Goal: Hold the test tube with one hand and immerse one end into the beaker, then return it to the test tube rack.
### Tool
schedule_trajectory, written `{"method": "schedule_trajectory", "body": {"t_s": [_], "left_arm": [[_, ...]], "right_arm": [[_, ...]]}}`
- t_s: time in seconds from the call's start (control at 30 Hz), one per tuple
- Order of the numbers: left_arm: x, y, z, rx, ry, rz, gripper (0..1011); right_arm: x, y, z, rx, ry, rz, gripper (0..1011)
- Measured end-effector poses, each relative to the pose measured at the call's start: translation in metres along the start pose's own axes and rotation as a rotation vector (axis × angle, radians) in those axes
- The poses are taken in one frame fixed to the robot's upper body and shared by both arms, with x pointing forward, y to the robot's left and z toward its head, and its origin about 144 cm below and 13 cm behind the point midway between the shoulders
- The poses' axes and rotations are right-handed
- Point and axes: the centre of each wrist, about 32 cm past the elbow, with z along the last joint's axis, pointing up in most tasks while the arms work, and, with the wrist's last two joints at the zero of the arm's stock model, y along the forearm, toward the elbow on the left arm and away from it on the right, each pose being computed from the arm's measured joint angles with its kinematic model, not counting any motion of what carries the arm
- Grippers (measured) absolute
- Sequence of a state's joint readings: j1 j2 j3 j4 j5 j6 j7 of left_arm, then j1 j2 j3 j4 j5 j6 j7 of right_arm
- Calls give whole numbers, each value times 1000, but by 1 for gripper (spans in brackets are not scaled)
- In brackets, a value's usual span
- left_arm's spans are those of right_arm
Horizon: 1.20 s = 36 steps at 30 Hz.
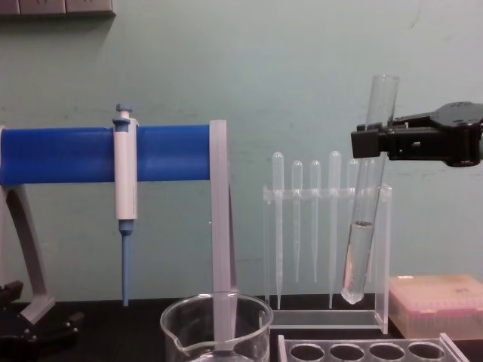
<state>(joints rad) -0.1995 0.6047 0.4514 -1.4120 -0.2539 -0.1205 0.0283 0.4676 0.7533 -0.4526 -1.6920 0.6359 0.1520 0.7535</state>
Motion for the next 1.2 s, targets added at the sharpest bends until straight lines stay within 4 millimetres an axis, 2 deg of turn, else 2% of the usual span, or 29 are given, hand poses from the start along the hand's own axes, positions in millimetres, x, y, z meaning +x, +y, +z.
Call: {"method": "schedule_trajectory", "body": {"t_s": [1.2], "left_arm": [[0,0,0,0,0,0,1000]], "right_arm": [[0,0,0,0,0,1,231]]}}
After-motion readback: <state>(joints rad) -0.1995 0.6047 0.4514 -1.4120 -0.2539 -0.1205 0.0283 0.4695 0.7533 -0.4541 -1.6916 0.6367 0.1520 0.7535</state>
